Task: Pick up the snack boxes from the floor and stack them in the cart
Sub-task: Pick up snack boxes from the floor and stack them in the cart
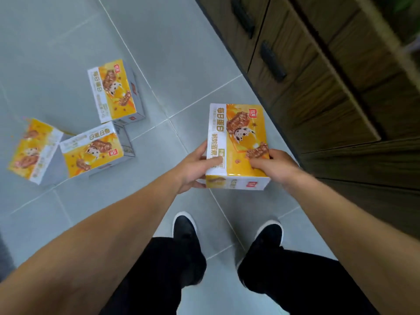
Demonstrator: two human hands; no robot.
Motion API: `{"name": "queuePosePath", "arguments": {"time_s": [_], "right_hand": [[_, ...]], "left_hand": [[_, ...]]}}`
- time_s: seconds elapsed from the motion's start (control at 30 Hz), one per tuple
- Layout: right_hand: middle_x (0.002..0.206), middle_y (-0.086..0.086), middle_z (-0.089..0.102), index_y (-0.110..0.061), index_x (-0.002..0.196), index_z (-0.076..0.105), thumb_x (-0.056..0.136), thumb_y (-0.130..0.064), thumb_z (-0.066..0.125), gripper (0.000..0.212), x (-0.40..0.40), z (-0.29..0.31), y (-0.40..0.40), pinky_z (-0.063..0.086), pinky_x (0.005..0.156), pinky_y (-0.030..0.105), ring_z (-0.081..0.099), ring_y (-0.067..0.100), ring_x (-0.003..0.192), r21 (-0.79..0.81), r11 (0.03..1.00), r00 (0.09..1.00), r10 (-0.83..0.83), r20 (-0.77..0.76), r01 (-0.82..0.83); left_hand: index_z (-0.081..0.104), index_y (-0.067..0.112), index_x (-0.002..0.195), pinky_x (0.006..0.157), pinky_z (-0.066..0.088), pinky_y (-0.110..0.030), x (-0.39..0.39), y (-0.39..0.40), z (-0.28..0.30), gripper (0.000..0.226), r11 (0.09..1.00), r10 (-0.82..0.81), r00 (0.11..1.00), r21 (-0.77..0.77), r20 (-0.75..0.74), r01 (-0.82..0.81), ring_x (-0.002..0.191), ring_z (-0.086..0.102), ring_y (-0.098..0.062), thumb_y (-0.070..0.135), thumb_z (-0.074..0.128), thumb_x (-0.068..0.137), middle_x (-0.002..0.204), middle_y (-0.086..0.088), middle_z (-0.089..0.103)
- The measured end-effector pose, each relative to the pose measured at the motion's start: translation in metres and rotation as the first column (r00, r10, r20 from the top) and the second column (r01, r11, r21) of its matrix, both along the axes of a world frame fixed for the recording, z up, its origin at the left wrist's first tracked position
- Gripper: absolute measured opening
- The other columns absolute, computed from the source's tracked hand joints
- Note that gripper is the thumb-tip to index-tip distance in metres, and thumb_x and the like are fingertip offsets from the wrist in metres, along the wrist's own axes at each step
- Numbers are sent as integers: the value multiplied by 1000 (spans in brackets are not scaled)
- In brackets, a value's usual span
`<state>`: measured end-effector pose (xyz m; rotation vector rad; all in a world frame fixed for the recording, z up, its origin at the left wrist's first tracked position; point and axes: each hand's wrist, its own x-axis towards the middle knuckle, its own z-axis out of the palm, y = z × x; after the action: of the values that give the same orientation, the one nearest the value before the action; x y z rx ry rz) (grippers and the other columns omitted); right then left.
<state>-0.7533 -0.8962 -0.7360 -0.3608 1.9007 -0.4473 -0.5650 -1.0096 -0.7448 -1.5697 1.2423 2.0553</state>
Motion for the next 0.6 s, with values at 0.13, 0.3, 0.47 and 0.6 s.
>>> {"name": "queuePosePath", "arguments": {"time_s": [0.13, 0.3, 0.47, 0.6], "right_hand": [[103, -2, 73, -26, 91, 67, 83, -46, 72, 22, 3, 129, 8, 53, 95, 43, 70, 19, 94, 11, 1000, 996, -20, 84, 19], [102, -3, 74, -22, 109, 69, 82, -47, 71, 37, 8, 274, 25, 53, 95, 42, 70, 17, 93, -2, 999, 991, -33, 128, 34], [101, -2, 73, -25, 108, 64, 87, -37, 71, 25, 17, 372, 46, 53, 68, 28, 70, 13, 84, -90, 975, 958, -180, 223, 204], [105, -6, 72, -41, 105, 58, 83, -47, 71, 26, 21, 426, 58, 50, 77, 36, 68, 17, 95, -75, 967, 923, -205, 326, 242]], "left_hand": [[43, 56, 133, 85, 57, -47, 16, 18, 129, 50, 996, 83, 997, 35, 4, -83, 92, 73, -22, 42, 64, 90, 110, 10, 73], [47, 53, 132, 74, 60, -40, 29, 36, 277, 48, 988, 140, 990, 67, -20, -139, 91, 74, -22, 42, 65, 89, 112, 10, 72], [51, 51, 129, 81, 59, -47, 29, 54, 376, 41, 984, 177, 984, 30, -20, -177, 89, 74, -26, 36, 62, 93, 108, 9, 74], [53, 53, 127, 84, 58, -50, 33, 63, 431, 41, 979, 206, 978, 1, -41, -206, 96, 71, -29, 32, 61, 93, 108, 9, 74]]}}
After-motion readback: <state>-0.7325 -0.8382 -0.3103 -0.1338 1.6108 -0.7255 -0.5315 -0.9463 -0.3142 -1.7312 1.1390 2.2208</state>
